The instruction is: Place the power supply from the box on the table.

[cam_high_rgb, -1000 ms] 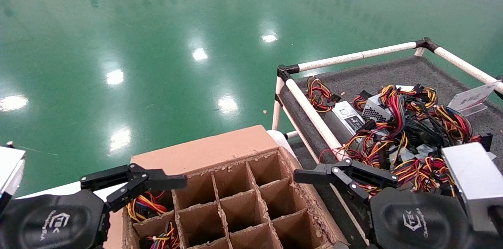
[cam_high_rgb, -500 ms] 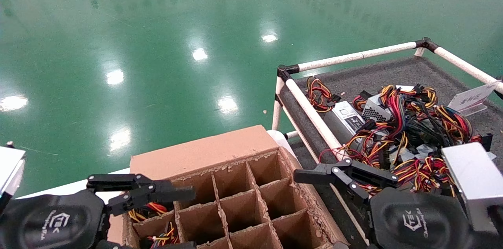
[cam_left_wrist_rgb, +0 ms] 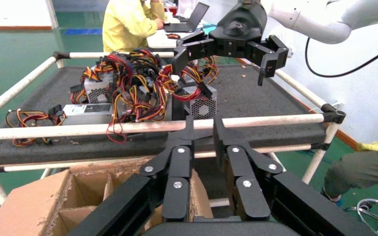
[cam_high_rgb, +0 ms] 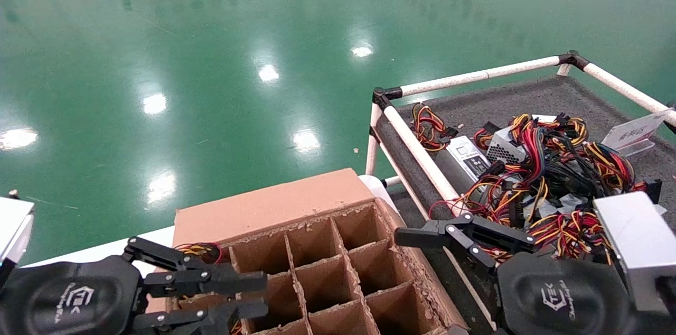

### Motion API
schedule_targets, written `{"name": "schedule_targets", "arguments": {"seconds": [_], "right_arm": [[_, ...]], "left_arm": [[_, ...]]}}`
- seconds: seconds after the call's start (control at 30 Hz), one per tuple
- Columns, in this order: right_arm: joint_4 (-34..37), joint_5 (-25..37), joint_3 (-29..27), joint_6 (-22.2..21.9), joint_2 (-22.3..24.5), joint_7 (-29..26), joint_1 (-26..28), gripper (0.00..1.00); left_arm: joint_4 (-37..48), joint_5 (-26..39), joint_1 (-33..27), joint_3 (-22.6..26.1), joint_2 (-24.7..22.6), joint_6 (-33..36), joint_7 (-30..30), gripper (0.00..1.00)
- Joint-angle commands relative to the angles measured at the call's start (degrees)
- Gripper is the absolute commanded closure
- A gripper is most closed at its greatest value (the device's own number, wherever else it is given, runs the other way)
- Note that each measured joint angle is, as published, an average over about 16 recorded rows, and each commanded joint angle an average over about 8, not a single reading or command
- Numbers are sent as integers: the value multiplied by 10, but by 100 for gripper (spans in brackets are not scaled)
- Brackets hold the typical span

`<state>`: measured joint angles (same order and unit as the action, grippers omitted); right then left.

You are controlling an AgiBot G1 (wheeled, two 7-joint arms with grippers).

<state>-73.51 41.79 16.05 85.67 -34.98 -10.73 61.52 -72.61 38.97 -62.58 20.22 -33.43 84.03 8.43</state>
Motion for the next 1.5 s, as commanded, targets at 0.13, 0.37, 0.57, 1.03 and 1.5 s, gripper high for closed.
{"name": "schedule_targets", "arguments": {"seconds": [0.13, 0.37, 0.57, 1.03, 1.5], "right_arm": [[0, 0, 0, 0, 0, 0, 0, 0], [0, 0, 0, 0, 0, 0, 0, 0], [0, 0, 0, 0, 0, 0, 0, 0], [-9, 24, 11, -13, 8, -1, -27, 0], [17, 97, 69, -15, -56, -1, -21, 0]], "left_arm": [[0, 0, 0, 0, 0, 0, 0, 100], [0, 0, 0, 0, 0, 0, 0, 80], [0, 0, 0, 0, 0, 0, 0, 7], [0, 0, 0, 0, 0, 0, 0, 0], [0, 0, 0, 0, 0, 0, 0, 0]]}}
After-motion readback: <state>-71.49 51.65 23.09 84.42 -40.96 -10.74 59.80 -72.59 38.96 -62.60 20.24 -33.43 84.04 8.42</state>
